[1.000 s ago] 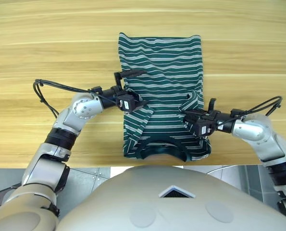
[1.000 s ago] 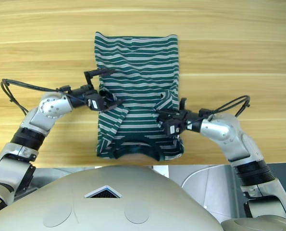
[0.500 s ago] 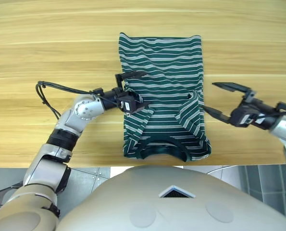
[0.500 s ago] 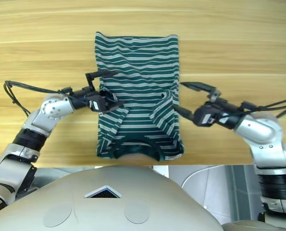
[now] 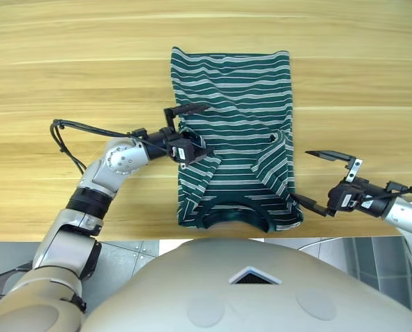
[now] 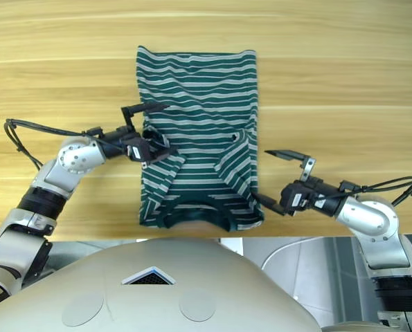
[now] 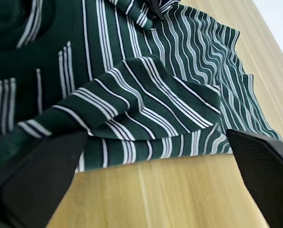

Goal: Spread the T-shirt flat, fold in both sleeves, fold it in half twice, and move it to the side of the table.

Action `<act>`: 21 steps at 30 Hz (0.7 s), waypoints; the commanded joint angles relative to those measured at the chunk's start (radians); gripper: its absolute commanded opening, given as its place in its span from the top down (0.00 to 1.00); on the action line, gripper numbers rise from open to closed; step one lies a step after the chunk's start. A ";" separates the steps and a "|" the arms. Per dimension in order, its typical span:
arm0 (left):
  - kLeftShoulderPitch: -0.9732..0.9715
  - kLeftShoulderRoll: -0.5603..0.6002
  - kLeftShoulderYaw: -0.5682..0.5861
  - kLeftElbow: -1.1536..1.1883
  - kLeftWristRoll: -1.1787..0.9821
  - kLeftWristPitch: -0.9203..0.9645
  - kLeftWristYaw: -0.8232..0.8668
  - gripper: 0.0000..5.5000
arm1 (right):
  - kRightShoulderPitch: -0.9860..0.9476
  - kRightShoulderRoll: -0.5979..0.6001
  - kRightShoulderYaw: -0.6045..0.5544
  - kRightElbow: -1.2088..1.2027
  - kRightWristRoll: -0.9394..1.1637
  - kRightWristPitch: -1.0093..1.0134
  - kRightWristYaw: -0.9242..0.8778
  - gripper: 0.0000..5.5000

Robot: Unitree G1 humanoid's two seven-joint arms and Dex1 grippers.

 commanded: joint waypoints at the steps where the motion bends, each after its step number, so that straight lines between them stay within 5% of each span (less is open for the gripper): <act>1: -0.015 0.005 0.000 -0.005 -0.005 0.002 -0.008 0.02 | 0.018 -0.002 0.016 -0.021 -0.007 -0.013 0.011 0.02; 16: -0.001 0.012 0.006 -0.014 -0.005 -0.003 -0.002 0.02 | 0.056 -0.015 0.064 -0.052 -0.024 -0.015 0.023 0.02; 21: 0.020 0.087 0.106 -0.169 -0.269 0.028 -0.073 0.02 | 0.080 -0.031 0.032 -0.092 0.081 -0.059 0.047 0.02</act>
